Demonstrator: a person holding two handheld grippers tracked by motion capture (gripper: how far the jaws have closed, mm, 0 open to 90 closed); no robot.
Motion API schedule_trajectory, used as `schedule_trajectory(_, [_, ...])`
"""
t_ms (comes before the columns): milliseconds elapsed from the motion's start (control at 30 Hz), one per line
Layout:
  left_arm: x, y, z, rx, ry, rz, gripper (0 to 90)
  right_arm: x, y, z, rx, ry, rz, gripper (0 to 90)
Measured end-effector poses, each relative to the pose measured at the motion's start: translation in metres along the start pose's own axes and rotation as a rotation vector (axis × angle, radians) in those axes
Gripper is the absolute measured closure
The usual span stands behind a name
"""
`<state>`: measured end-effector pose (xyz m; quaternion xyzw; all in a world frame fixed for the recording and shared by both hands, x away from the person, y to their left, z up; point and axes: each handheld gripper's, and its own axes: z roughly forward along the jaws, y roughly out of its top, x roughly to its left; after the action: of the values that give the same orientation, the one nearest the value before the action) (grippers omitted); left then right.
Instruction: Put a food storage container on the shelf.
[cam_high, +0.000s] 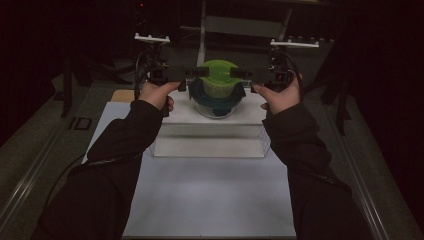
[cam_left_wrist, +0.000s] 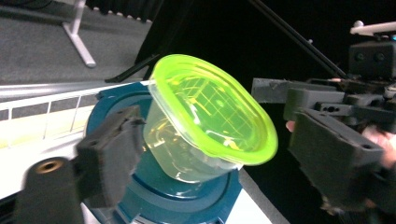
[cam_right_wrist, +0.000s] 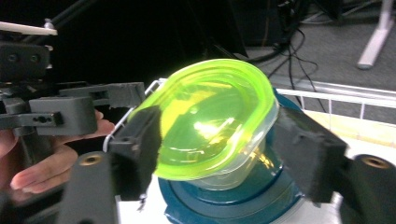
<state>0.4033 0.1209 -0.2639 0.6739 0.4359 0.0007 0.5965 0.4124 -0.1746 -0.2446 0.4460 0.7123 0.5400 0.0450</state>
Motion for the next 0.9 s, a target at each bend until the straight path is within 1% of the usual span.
schedule_trajectory(100, [-0.005, -0.002, -0.005, -0.002, -0.013, 0.029, 13.0, 0.001, 0.0, -0.003, 0.0, 0.026, -0.019, 24.4])
schedule_trajectory(167, [-0.007, -0.003, -0.007, -0.007, -0.018, 0.034, 5.7, 0.0, -0.001, -0.005, -0.001, 0.033, -0.023, 23.2])
schedule_trajectory(200, [-0.008, -0.003, -0.008, -0.005, -0.019, 0.036, 1.6, 0.0, -0.002, -0.006, 0.0, 0.046, -0.025, 21.3])
schedule_trajectory(233, [-0.009, -0.005, -0.009, -0.005, -0.02, 0.044, 1.0, 0.0, -0.003, -0.006, 0.0, 0.051, -0.032, 19.9])
schedule_trajectory(267, [-0.01, -0.005, -0.01, -0.005, -0.016, 0.053, 0.9, 0.0, -0.004, -0.007, -0.002, 0.053, -0.04, 19.6])
schedule_trajectory(300, [-0.011, -0.006, -0.011, 0.0, -0.014, 0.069, 0.6, 0.0, -0.005, -0.008, -0.005, 0.053, -0.037, 19.5])
schedule_trajectory(433, [-0.014, -0.017, -0.015, -0.007, -0.026, 0.101, 0.6, 0.002, -0.012, -0.011, -0.006, 0.061, -0.058, 18.5])
schedule_trajectory(500, [-0.016, -0.023, -0.015, -0.007, -0.035, 0.103, 0.6, 0.004, -0.017, -0.012, -0.003, 0.063, -0.077, 17.9])
schedule_trajectory(667, [-0.021, -0.039, -0.016, -0.003, -0.057, 0.125, 0.7, 0.006, -0.03, -0.018, -0.012, 0.077, -0.095, 17.3])
schedule_trajectory(700, [-0.023, -0.042, -0.017, -0.003, -0.055, 0.133, 0.7, 0.006, -0.033, -0.02, -0.012, 0.081, -0.1, 16.9])
schedule_trajectory(733, [-0.025, -0.048, -0.019, -0.004, -0.063, 0.152, 0.7, 0.007, -0.035, -0.022, -0.012, 0.083, -0.108, 16.7])
schedule_trajectory(767, [-0.027, -0.051, -0.02, -0.002, -0.06, 0.16, 0.6, 0.008, -0.041, -0.025, -0.012, 0.088, -0.121, 16.2])
schedule_trajectory(900, [-0.029, -0.064, -0.023, 0.002, -0.075, 0.161, 0.7, 0.01, -0.057, -0.028, -0.009, 0.106, -0.128, 16.0])
